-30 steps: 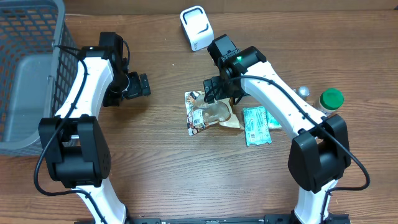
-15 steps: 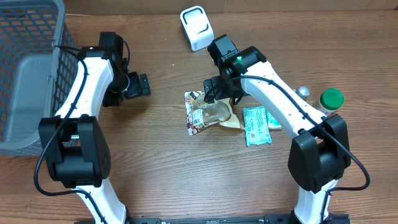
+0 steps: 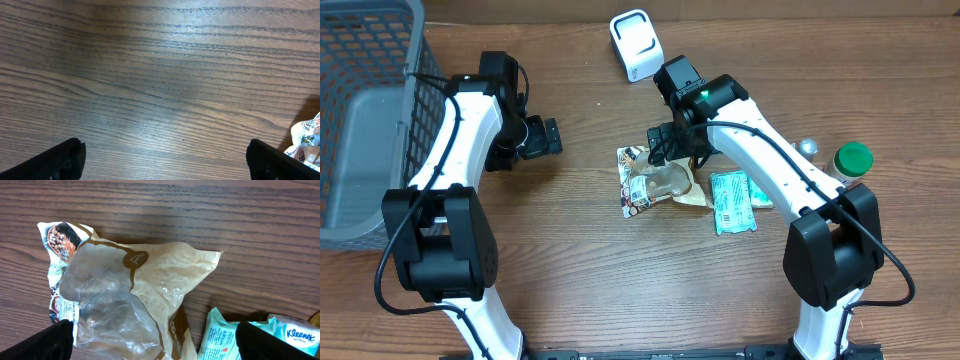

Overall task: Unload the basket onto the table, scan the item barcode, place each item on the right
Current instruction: 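Open the right gripper to release the PanTree bag on the table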

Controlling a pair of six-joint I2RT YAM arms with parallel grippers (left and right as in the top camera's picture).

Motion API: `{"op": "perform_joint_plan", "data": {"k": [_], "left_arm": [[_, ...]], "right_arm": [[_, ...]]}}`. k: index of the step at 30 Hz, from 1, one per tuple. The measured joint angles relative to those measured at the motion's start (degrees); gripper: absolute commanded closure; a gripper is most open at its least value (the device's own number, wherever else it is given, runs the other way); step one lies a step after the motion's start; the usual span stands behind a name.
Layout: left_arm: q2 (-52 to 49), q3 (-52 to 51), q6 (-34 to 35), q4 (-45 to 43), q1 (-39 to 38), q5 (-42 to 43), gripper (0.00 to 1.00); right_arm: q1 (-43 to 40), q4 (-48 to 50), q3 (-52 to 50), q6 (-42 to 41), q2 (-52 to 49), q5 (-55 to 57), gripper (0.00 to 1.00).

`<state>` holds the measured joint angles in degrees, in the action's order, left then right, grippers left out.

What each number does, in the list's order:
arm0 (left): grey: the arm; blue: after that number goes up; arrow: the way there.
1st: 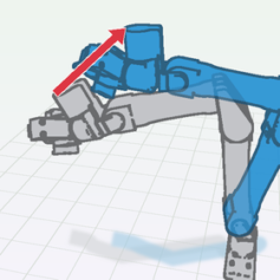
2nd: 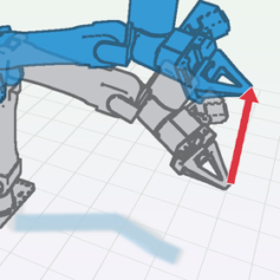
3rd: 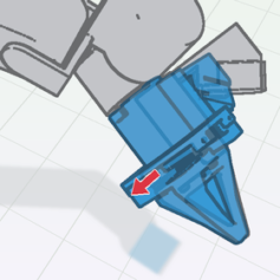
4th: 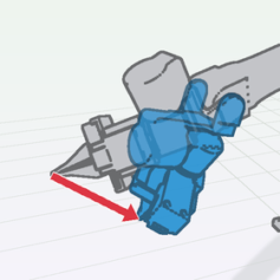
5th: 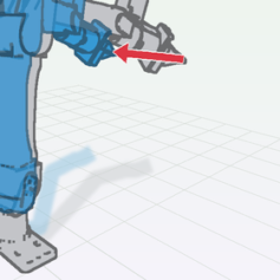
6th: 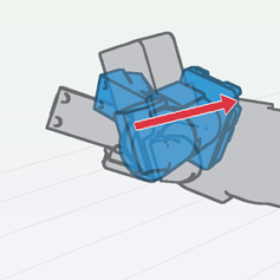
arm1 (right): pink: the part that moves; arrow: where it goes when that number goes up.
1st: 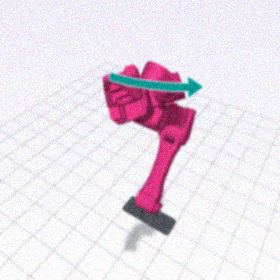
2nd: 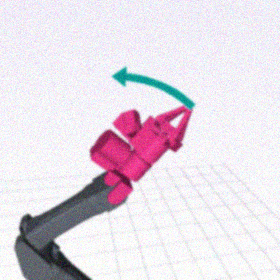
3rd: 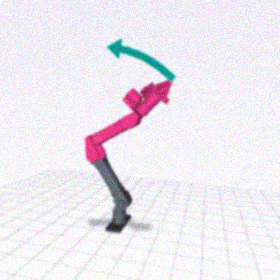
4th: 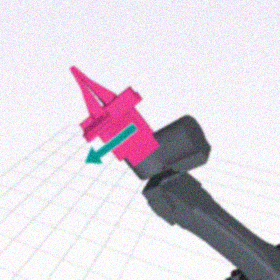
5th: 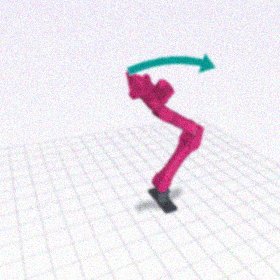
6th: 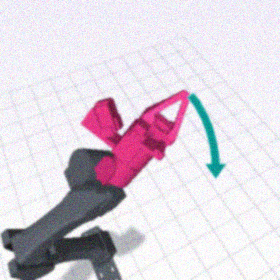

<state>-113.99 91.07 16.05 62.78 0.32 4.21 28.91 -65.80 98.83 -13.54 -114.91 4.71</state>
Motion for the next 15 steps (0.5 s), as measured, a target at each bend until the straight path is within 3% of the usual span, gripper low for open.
{"op": "perform_joint_plan", "data": {"k": [15], "left_arm": [[0.0,0.0,0.0,-0.02,0.0,0.0,0.01]], "right_arm": [[0.0,0.0,0.0,0.0,0.0,0.0,0.0]]}}
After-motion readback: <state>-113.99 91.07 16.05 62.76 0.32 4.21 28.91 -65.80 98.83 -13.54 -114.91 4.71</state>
